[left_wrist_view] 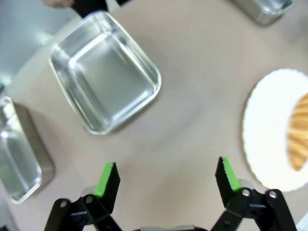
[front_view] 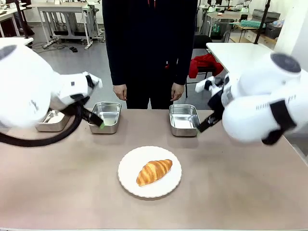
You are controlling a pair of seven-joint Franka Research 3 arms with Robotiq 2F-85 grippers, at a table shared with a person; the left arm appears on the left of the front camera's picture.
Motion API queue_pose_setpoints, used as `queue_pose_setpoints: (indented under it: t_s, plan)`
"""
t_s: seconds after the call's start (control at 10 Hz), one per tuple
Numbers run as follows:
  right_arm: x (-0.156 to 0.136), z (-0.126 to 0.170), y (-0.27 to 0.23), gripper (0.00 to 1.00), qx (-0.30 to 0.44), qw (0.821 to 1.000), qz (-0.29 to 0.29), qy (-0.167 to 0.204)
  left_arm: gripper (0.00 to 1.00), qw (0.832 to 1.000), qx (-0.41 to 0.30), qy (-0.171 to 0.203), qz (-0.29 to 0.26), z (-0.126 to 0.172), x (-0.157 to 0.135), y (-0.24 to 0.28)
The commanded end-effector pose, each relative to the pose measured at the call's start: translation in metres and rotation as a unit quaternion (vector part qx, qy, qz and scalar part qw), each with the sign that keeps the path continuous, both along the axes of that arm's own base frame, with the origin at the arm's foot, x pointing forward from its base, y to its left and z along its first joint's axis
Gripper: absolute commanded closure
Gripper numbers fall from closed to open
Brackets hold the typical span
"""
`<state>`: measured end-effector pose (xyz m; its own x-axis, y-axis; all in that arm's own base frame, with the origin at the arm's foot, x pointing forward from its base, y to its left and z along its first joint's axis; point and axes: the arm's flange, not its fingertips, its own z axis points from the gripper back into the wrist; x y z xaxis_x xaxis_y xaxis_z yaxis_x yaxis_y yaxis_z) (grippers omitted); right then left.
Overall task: Place the bread in the container.
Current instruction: Place the Butter Roll into the Airtight Container indicated by the human.
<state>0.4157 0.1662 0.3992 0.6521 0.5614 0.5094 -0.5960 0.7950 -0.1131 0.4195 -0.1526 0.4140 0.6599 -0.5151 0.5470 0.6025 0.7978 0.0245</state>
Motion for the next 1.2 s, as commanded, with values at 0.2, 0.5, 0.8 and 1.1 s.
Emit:
queue_pose_setpoints:
  t_s: [0.2,0.5,0.8,1.1]
  plan:
    - [0.039,0.109,-0.102,0.0,0.085,0.995,0.055,-0.01,0.0,0.996,-0.024,0.042,-0.07,0.1,0.068,0.106]
    - [0.002,0.124,-0.198,0.0,0.137,0.984,0.084,-0.072,0.0,0.978,-0.074,0.015,-0.195,0.113,0.075,0.219]
    - [0.001,0.138,-0.208,0.0,0.124,0.987,0.068,-0.075,0.0,0.982,-0.059,-0.003,-0.177,0.12,0.058,0.228]
    - [0.001,0.138,-0.208,0.0,0.124,0.987,0.068,-0.075,0.0,0.982,-0.059,-0.003,-0.177,0.12,0.058,0.228]
